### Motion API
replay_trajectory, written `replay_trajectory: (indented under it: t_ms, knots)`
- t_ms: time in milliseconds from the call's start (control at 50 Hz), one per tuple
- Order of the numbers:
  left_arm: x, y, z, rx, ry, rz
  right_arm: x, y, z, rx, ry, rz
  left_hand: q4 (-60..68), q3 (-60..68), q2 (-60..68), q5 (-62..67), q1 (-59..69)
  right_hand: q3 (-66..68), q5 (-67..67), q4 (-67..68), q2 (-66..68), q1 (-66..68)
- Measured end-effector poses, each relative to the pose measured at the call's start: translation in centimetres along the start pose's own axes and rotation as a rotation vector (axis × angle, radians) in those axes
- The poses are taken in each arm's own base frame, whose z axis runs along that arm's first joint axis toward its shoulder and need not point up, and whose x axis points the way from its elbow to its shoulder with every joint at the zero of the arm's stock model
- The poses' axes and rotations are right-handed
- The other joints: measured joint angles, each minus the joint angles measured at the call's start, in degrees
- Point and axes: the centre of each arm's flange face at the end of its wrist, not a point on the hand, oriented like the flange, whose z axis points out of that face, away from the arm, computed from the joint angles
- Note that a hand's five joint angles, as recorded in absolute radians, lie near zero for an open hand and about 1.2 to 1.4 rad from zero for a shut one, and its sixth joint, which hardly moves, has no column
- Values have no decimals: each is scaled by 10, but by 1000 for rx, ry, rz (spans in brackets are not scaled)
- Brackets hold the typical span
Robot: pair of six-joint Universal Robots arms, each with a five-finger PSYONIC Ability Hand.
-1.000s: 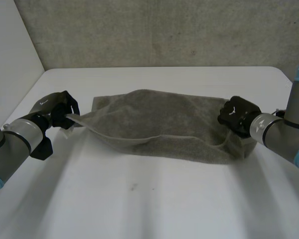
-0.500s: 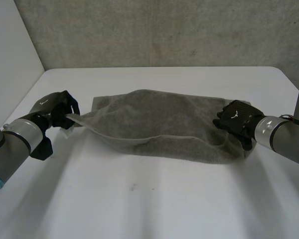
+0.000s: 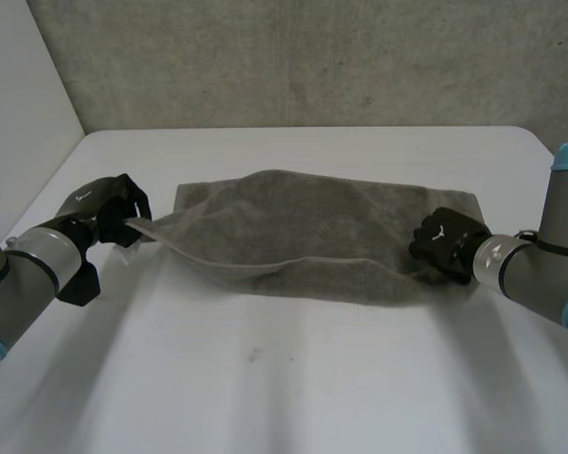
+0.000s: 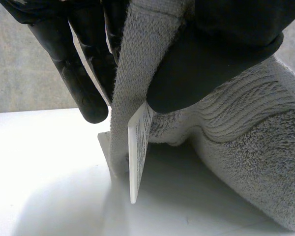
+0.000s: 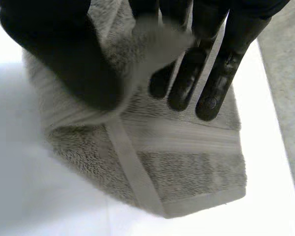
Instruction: Fold the towel.
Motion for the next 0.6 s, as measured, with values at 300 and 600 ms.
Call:
replay_trajectory:
  t_ms: [300,600]
  knots:
    - [3,-31,-8,93,3,20,83,-44,-46,157,365,235,0,0,0,0,0,104,108,106,102,113]
    - [43,-185,-83,498,54,108,183,-113,-182,349,734,351,0,0,0,0,0,105,108,106,103,115]
